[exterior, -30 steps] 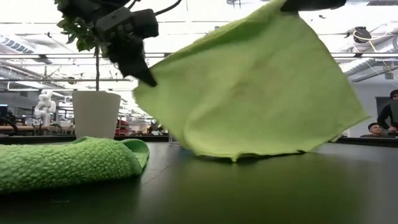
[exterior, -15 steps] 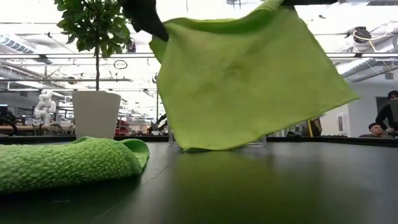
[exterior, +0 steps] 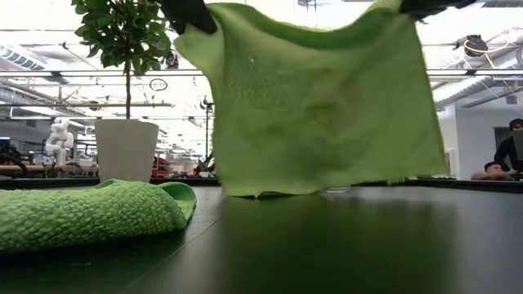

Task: Fold microfiber towels
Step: Fold the light green towel

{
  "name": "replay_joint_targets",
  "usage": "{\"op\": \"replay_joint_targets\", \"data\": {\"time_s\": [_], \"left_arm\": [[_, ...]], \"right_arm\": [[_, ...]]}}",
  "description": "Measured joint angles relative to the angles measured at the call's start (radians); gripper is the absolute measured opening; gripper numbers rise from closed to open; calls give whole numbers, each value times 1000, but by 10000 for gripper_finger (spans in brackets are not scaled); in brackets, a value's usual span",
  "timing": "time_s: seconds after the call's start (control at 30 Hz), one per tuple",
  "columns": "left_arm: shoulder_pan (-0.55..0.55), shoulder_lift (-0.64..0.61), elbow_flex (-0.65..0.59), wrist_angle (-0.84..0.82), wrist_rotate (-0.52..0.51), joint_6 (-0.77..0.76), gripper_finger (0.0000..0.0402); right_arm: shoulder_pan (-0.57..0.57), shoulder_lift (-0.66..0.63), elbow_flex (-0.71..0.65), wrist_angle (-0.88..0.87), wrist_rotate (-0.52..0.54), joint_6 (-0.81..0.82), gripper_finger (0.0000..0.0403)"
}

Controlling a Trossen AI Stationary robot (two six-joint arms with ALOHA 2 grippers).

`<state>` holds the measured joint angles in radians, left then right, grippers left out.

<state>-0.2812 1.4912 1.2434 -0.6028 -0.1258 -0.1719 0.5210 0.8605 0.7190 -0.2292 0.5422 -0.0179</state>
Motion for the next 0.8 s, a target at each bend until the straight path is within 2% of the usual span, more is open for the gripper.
{"op": "replay_joint_targets", "data": {"time_s": [0.37, 0.6, 0.8], "left_arm": [[-116, 165, -1, 255, 174, -73, 0], [-158, 283, -1, 386, 281, -101, 0], [-170, 347, -1, 427, 295, -119, 15]], "right_arm": [[257, 83, -87, 65, -48, 380, 0], [378, 164, -213, 317, -97, 505, 0], [412, 235, -311, 531, -122, 529, 1]]}}
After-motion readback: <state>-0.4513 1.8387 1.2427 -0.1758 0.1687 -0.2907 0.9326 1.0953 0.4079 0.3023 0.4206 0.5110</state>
